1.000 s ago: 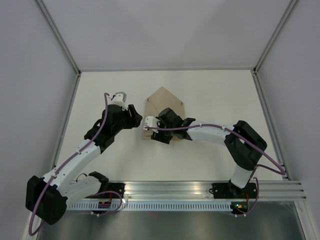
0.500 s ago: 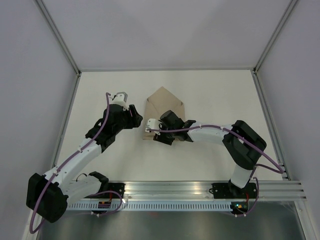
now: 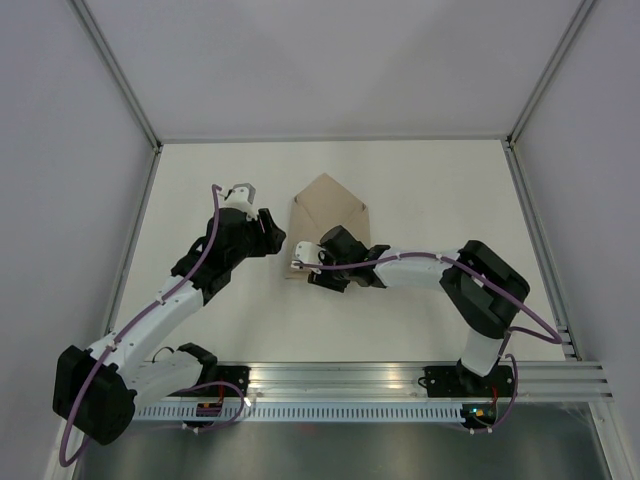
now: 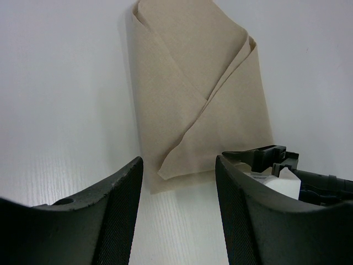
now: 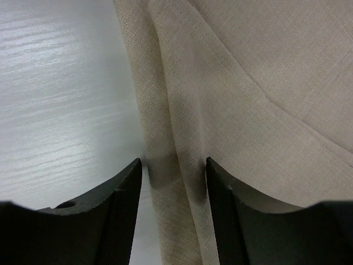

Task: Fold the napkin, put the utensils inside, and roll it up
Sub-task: Roll the napkin with the utensil

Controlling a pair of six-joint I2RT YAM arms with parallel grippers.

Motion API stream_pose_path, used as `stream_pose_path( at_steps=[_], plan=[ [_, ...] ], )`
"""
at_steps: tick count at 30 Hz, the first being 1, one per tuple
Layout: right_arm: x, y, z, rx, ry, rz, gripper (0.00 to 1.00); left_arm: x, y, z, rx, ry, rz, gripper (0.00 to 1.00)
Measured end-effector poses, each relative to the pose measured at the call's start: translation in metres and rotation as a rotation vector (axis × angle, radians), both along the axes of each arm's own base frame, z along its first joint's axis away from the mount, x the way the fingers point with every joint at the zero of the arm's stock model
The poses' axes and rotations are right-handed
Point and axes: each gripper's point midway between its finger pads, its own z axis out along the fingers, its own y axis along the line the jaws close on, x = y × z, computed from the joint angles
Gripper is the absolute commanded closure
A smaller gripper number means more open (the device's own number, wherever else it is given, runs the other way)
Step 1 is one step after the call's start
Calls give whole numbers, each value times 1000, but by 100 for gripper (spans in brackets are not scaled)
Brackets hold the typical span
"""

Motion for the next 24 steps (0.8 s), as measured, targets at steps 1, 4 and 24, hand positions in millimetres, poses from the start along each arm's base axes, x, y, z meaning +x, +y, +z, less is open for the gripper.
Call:
stream_pose_path(
  at_steps=[1,4,24],
  plan=[
    [0,1,0,0,-2,2,44,0,0,0,-1,-2,0,39],
    [1,3,-1,2,-10,7,45,1,-1,1,-3,-7,0,39],
    [15,22,-1,5,-37,52,48,3,0,-3,39,-14,-22,39]
  ],
)
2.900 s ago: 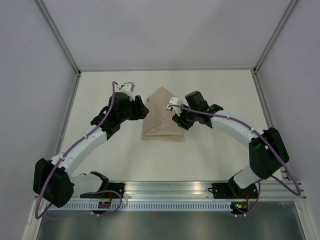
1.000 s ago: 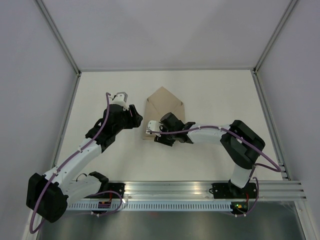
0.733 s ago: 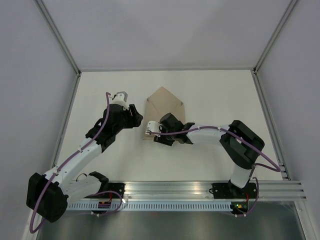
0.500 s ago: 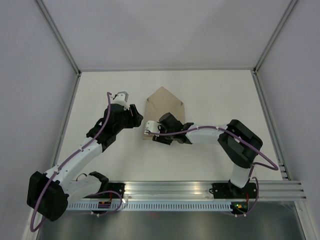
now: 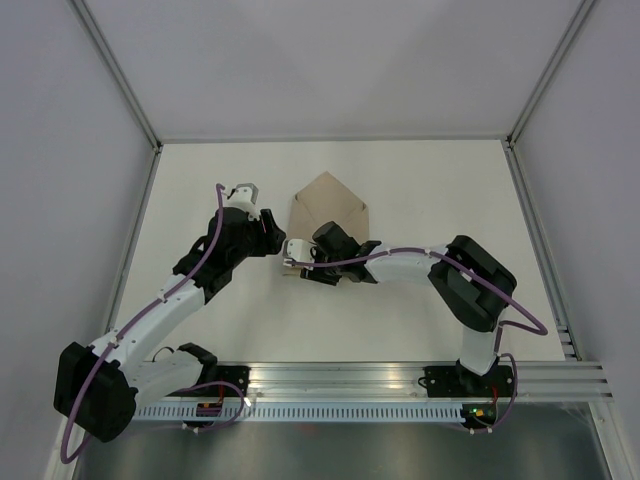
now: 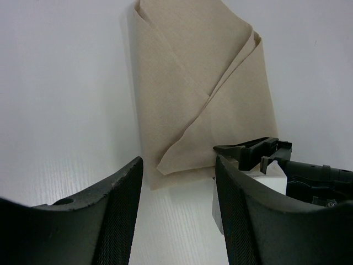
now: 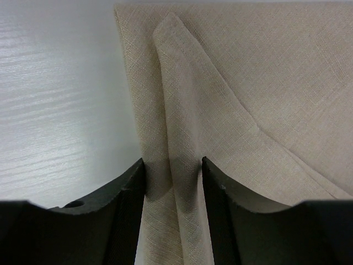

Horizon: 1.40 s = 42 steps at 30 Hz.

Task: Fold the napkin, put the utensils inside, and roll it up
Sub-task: Roll the napkin with the utensil

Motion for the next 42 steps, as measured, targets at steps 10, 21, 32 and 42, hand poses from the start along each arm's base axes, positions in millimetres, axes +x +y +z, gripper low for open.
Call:
stream_pose_path(
  at_steps=[10,21,32,42],
  plan=[
    [0,4,0,0,18,8,46,0,1,0,9,-4,-5,39],
    [-2,6,1,15,37,-4,41,0,0,1,7,-9,-7,39],
    [-8,4,1,68,69,-71,39,-3,-4,3,-8,-8,-36,39],
    [-8,6,1,95,79,-98,40,-3,-6,3,-12,-7,-45,39]
  ],
)
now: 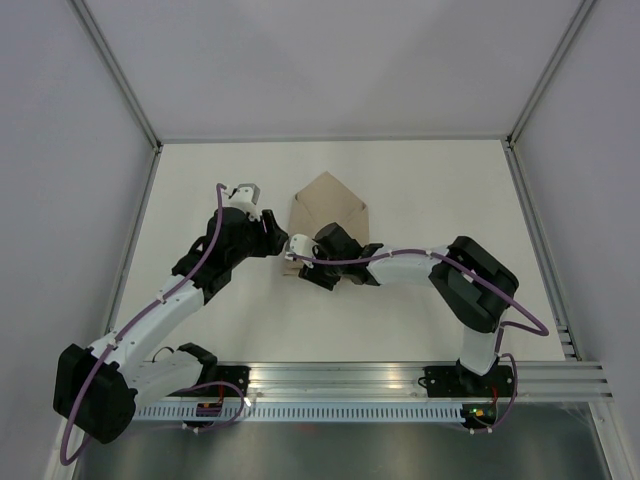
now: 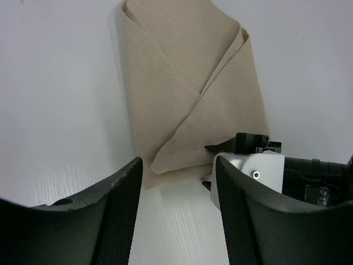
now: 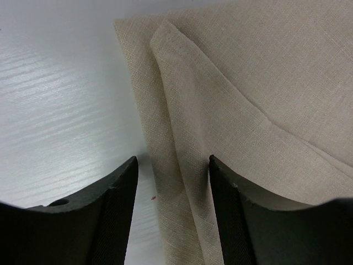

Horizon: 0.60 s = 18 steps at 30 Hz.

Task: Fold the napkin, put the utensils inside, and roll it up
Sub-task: Roll the napkin with the utensil

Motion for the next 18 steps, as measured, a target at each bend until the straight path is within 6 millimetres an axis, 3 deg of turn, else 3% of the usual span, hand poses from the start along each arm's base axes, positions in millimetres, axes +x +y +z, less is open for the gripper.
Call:
stream_pose_path(
  at_steps=[10,18],
  plan=[
    [15,-6,0,43,-13,-38,40,0,-1,-2,1,8,-5,39],
    [13,-5,0,62,2,-20,39,-1,-5,-8,1,28,-24,39]
  ],
)
